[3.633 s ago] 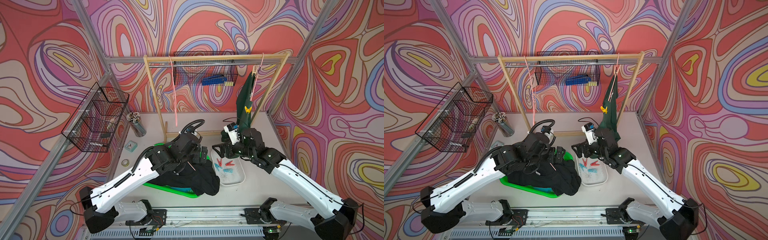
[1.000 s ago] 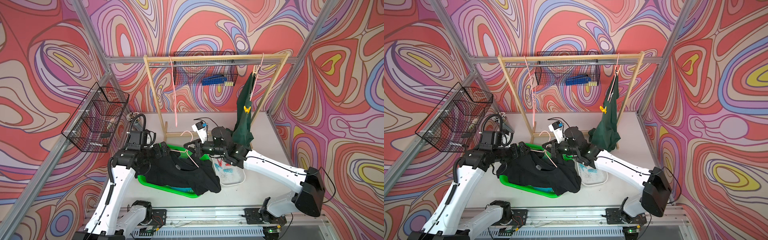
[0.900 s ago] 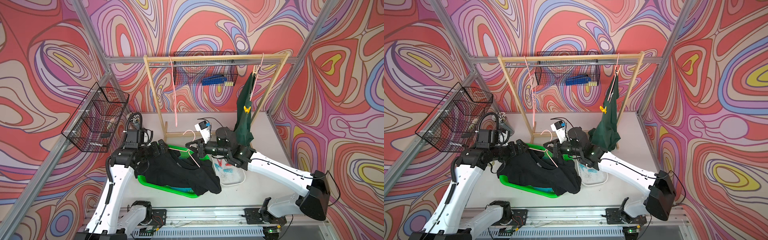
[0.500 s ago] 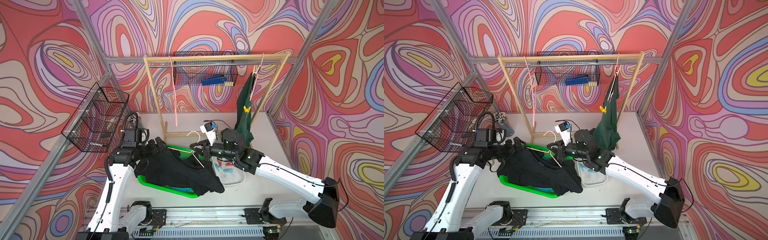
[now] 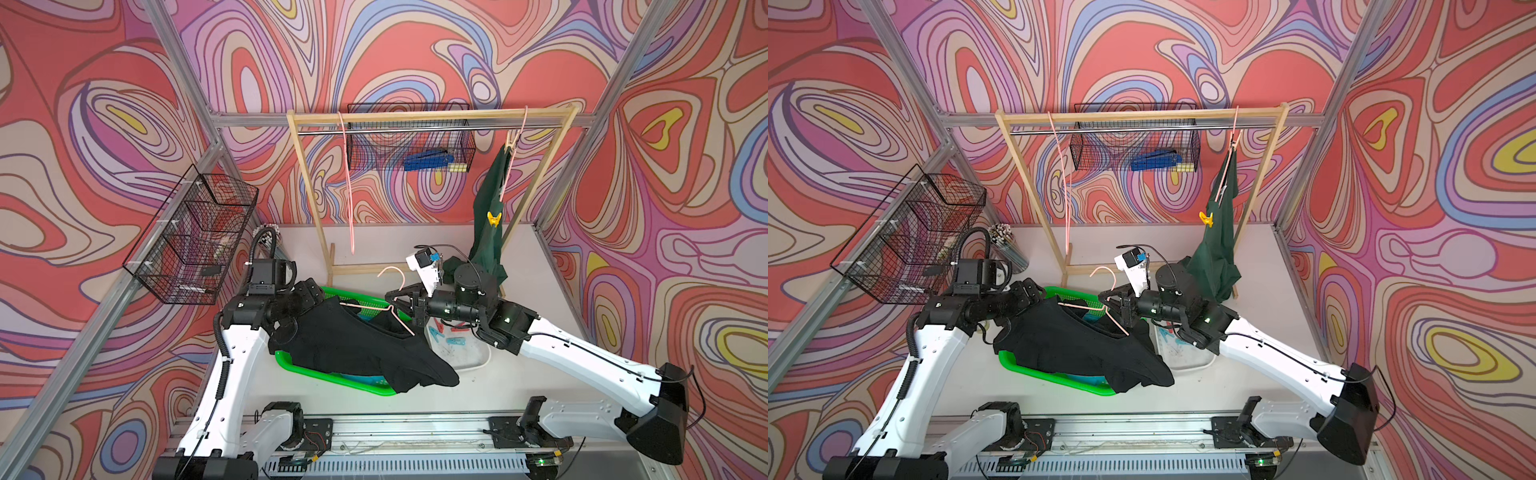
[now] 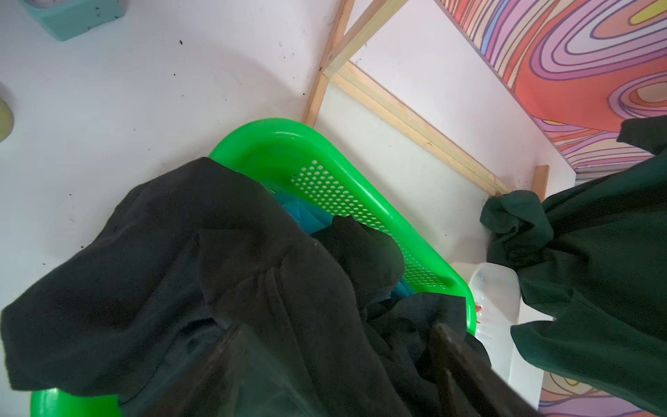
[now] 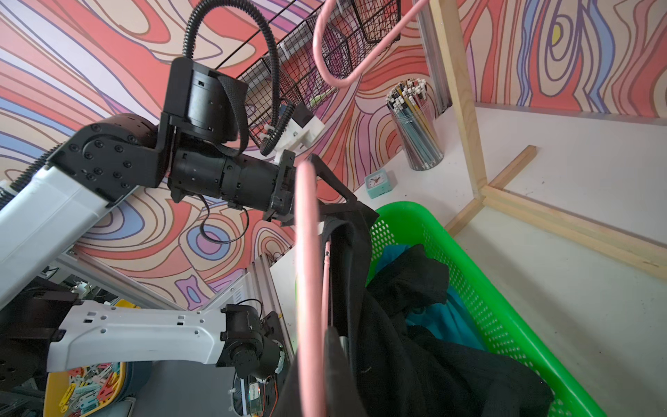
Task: Remove the clothespins securing t-shirts to the hanger
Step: Pick up the hanger from the basket, then remove the T-shirt from the hanger.
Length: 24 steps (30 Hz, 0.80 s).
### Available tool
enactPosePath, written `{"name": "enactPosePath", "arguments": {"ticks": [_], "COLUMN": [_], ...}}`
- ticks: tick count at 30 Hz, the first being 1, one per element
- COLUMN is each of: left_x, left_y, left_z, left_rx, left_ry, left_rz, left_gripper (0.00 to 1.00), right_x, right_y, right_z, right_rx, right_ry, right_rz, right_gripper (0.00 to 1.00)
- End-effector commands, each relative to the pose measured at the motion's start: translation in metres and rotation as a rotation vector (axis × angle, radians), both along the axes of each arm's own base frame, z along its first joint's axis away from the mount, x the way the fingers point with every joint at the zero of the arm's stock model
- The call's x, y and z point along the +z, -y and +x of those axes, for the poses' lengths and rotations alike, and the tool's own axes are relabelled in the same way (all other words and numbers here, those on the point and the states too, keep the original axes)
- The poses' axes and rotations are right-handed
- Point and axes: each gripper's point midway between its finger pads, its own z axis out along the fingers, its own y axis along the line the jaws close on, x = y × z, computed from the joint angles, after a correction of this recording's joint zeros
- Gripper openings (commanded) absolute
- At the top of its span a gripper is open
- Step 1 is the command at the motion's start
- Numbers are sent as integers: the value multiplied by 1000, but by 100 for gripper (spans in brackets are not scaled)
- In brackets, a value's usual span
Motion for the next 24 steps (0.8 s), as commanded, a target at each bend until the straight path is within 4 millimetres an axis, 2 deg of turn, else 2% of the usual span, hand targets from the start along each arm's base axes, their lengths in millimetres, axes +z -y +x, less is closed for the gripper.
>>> {"name": "enactPosePath", "arguments": {"ticks": [1,4,9,15,16,17,20,22,23,24], "left_x": [-17,-24,-33,-41,-42,-43,-44,-45,-45,-45], "left_y": [-17,-17,-7,9,10,11,14,15,15,14], "left_z": [2,6,18,27,27,26,24,23,21,20], "left_rx": [59,67,73,66,67,71,70,61,60,57], "left_ry": [-39,-55,-51,-50,-53,-59,-68,-72,-78,-81], "left_rz": [63,39,-52,-166,-178,-184,-203,-211,-209,-201], "left_gripper": [89,94,90,66,57,43,20,15,16,22], "right_x": [24,24,23,22,22,22,21,19,19,18], "right_y": [7,10,15,20,21,21,21,21,21,21], "right_z": [-6,-9,-11,-11,-10,-10,-9,-8,-8,-7], "right_rx": [3,-1,-10,-32,-35,-37,-42,-46,-47,-49], "right_ry": [54,50,44,43,43,43,46,44,46,46], "right_rz": [60,66,72,71,71,70,65,59,58,56], "right_gripper": [0,0,0,0,0,0,0,0,0,0]}}
